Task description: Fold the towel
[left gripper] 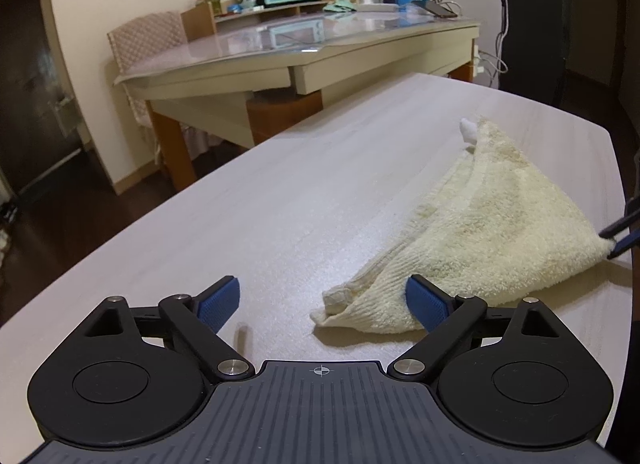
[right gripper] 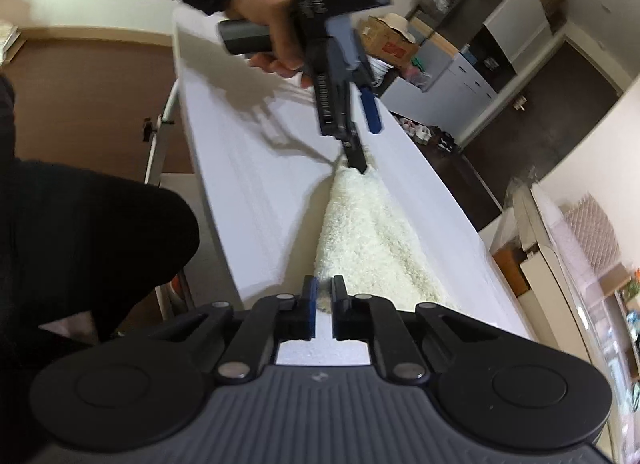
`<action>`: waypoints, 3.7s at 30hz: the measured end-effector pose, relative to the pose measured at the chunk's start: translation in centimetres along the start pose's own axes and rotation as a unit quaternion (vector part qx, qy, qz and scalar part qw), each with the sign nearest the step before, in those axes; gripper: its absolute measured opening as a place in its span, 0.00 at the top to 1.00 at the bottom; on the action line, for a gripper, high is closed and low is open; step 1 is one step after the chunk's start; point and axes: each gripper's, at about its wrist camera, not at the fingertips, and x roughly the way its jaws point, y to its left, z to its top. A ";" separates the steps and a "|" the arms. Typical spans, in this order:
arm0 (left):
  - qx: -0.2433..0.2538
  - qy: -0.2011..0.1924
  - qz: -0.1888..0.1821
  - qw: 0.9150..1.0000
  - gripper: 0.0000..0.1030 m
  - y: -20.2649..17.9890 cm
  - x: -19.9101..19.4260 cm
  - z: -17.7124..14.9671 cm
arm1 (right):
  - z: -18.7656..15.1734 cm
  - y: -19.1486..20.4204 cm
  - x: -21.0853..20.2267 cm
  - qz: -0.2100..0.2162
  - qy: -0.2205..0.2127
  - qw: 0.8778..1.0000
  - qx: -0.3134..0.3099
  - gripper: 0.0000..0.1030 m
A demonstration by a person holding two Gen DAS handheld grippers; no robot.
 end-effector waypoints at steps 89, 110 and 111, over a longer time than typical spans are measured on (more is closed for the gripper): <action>-0.166 0.049 0.111 0.979 0.06 -2.1 -2.8 0.2 | -6.1 -9.0 -1.0 -0.009 -0.028 0.920 0.390 0.32; -0.192 0.025 0.162 0.968 0.00 -13.3 -7.9 -1.2 | -7.7 -6.0 -5.5 -0.065 0.002 0.885 0.461 0.01; -0.195 0.025 0.165 0.967 0.00 -13.4 -8.0 -1.2 | -7.7 -6.0 -5.7 -0.066 0.001 0.884 0.462 0.01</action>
